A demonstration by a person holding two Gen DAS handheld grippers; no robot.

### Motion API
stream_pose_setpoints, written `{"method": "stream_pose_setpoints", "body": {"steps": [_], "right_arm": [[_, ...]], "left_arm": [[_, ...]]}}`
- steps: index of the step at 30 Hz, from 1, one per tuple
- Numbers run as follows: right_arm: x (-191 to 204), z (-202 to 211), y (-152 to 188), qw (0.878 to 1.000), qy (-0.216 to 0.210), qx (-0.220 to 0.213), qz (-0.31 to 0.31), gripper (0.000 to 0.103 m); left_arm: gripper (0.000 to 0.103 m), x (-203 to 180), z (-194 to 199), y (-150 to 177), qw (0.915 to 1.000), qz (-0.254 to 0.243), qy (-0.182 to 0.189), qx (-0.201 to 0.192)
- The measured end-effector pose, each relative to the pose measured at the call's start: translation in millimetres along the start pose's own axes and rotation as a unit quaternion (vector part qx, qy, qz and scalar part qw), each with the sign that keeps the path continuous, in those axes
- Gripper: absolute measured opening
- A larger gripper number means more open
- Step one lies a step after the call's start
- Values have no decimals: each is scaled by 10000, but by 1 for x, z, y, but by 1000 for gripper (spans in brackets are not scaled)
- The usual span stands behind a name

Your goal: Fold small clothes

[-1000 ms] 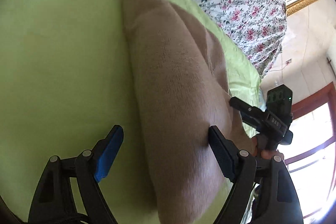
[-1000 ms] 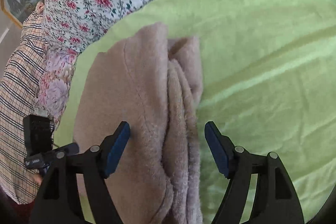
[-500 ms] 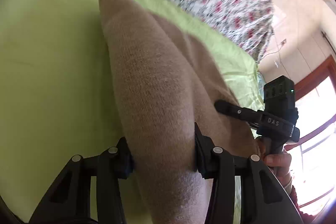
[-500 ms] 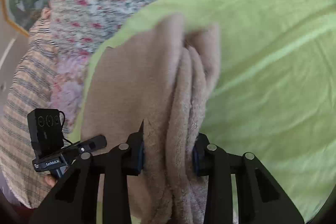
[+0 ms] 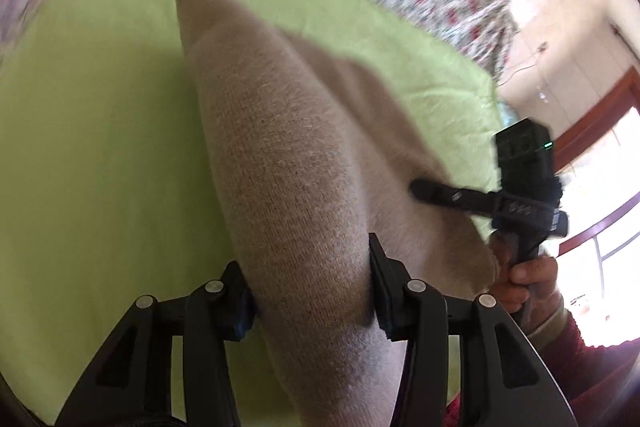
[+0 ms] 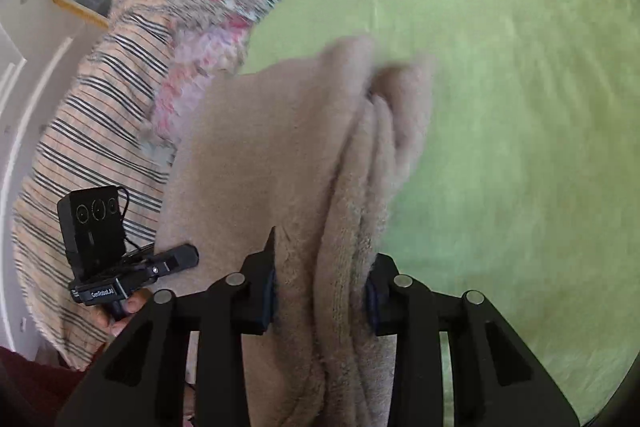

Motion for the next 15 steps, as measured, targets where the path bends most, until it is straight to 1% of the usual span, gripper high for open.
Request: {"method": "stream_pose_setpoints", "body": {"steps": [1,3,4,5,6,7,10,11,13,14,15], "right_arm": [[-3,0,3,10000,2,16,-55,41],[-7,4,4,9998,22,27,-185,46],[-8,5,3,9998,73,42,-182,48],[-9,11,2,9997,199,23,-136,52],[-10,15,-1,9995,284,-20,-110,55],[-9,22,-5,9991,405,-130,-65,55],[-4,44,-23,9963,629,-579,58,56],[-1,45,-29,9959,636,-632,121,56],[6,39,-43,9958,603,-649,234,55],[8,34,-49,9957,610,-655,256,51],[10,25,-57,9955,644,-639,265,44]], "left_arm": [[58,5,-2,6,10000,64,-50,2],[61,8,1,10,9997,214,15,-130],[66,8,3,10,9995,260,45,-182],[73,8,6,9,9993,302,13,-242],[76,10,9,8,9989,346,-59,-326],[77,11,12,5,9985,368,-100,-398],[81,20,23,-3,9969,526,-148,-574],[81,24,25,-6,9960,630,-105,-631],[81,32,25,-11,9942,819,-136,-690],[81,35,26,-13,9934,874,-167,-719],[81,36,25,-14,9930,905,-188,-736]]}}
Point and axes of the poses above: each gripper's, at about its wrist camera, not at the fingertips, and z roughly against the way its jaws point, x to its left, y to its underside, the point moved 5 cm from there along -z, roughly the way its jaws point, and after that the axes turned 7 degrees about y, right-handed, at the moved point
